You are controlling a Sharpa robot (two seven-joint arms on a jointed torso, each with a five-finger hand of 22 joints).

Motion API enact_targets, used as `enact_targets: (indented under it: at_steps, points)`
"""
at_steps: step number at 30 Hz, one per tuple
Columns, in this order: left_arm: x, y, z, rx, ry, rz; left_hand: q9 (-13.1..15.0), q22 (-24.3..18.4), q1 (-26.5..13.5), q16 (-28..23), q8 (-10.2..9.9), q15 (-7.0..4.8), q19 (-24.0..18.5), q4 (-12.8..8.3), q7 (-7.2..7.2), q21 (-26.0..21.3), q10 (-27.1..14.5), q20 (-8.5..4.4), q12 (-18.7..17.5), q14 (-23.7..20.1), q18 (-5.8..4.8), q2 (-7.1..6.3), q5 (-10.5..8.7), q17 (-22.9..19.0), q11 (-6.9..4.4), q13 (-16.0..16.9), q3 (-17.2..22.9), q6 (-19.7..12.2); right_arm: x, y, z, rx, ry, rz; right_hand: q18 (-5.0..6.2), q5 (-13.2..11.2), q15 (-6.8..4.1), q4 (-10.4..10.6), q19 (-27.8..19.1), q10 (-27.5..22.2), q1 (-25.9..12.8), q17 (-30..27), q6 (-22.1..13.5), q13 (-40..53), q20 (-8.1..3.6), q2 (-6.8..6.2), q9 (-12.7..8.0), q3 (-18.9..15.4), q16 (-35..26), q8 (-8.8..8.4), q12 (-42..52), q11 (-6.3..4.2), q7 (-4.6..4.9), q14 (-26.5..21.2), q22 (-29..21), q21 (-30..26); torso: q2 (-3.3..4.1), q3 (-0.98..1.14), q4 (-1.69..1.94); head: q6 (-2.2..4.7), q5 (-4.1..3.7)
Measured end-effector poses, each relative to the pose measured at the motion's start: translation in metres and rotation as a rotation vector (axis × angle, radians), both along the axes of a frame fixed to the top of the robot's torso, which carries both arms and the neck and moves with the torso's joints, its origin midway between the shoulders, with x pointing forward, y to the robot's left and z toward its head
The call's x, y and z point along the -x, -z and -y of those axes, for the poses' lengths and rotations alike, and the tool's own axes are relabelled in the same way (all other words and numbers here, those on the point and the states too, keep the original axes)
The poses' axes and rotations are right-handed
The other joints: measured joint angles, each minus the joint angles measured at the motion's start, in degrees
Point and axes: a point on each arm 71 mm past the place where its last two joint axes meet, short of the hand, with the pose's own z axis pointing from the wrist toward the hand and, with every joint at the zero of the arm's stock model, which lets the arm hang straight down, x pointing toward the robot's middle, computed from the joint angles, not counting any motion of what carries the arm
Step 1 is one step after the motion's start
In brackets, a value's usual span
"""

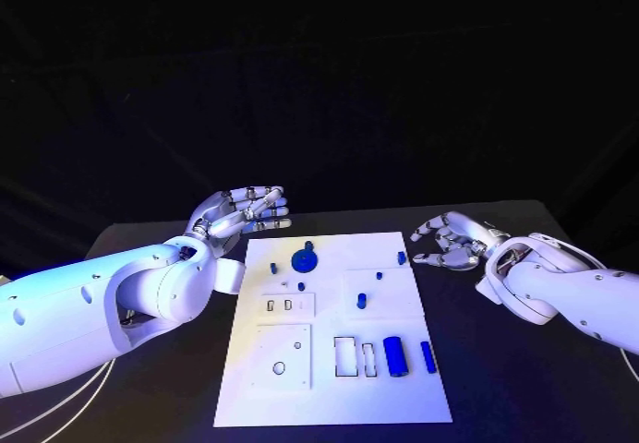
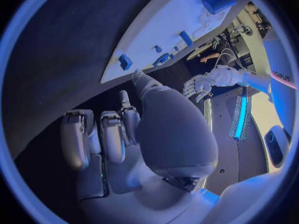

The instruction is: Assemble the parts on the task board

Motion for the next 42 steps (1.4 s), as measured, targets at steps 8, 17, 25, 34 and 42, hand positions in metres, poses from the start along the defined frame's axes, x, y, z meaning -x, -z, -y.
enact_targets:
  at_steps: [8, 17, 25, 34, 42]
  points:
    - [0.0, 0.001, -0.001, -0.001, -0.002, -0.001, 0.0, -0.1, 0.0, 0.0, 0.0, 0.0, 0.0, 0.0, 0.0, 0.0, 0.0, 0.0, 0.0, 0.0, 0.0, 0.0, 0.0, 0.0, 0.0, 0.0, 0.0, 0.0, -0.007, 0.012, -0.006, 0.001, 0.019, -0.036, 0.0, 0.0, 0.0, -0.6, 0.0, 0.0, 0.6, 0.0, -0.2, 0.0, 0.0, 0.6, -0.1, 0.6, 0.0, -0.22, 0.0, 0.01, 0.17, 0.0, 0.0, -0.2, 0.0, 0.04, 0.17, -0.69, 0.36]
    - [-0.001, 0.001, -0.001, -0.001, -0.003, -0.002, 0.0, -0.1, 0.0, 0.0, 0.0, 0.0, 0.0, 0.0, 0.0, 0.0, 0.0, 0.0, 0.0, 0.0, 0.0, 0.0, 0.0, 0.0, 0.0, 0.0, 0.0, 0.0, -0.012, 0.02, -0.011, 0.012, 0.046, -0.058, 0.0, 0.0, 0.0, -0.8, 0.0, 0.0, 1.0, 0.0, -0.2, 0.0, 0.0, 0.61, -0.1, 1.2, 0.0, -0.22, 0.0, 0.01, 0.17, 0.0, 0.0, -0.2, 0.02, -0.01, 0.1, -1.36, 0.75]
    - [-0.001, 0.001, -0.002, -0.001, -0.005, -0.002, 0.0, -0.1, 0.0, 0.0, 0.0, 0.0, 0.0, 0.0, 0.0, 0.0, 0.0, 0.0, 0.0, 0.0, 0.0, 0.0, 0.0, 0.0, 0.0, 0.0, 0.0, 0.0, -0.015, 0.022, -0.014, 0.021, 0.057, -0.07, 0.0, 0.0, 0.0, -0.8, 0.0, 0.0, 1.0, 0.0, 0.3, 0.0, 0.0, 0.61, -0.1, 1.7, 0.0, -0.22, 0.0, 0.01, 0.07, 0.0, 0.0, -0.2, 0.01, 0.01, -0.07, -1.58, 0.92]
    - [-0.001, 0.001, -0.002, -0.002, -0.005, -0.003, 0.0, -0.1, 0.0, 0.0, 0.0, 0.0, 0.0, 0.0, 0.0, 0.0, 0.0, 0.0, 0.0, 0.0, 0.0, 0.0, 0.0, 0.0, 0.0, 0.0, 0.0, 0.0, -0.016, 0.023, -0.021, 0.029, 0.048, -0.081, 0.0, 0.0, 0.0, -1.2, 0.0, 0.0, 1.3, 0.0, 1.0, 0.0, 0.0, 0.92, 0.0, 2.8, 0.0, 0.01, 0.0, 0.01, -0.14, 0.0, 0.0, -0.2, 0.0, 0.07, -0.07, -1.7, 0.87]
    - [-0.001, 0.001, -0.002, -0.002, -0.005, -0.003, 0.0, -0.1, -0.3, 0.0, 0.0, 0.0, 0.0, 0.0, 0.0, 0.0, 0.0, 0.0, 0.0, 0.0, 0.0, 0.31, 0.0, 0.1, 0.0, 0.0, 0.0, 0.0, -0.016, 0.024, -0.026, 0.033, 0.037, -0.085, 0.0, 0.0, 0.0, -1.2, 0.0, 0.2, 1.3, 0.0, 1.2, 0.0, 0.0, 0.92, 0.0, 2.8, 0.0, 0.01, 0.2, -0.21, -0.32, 0.0, 0.0, -0.2, 0.01, 0.07, -0.02, -1.88, 1.01]
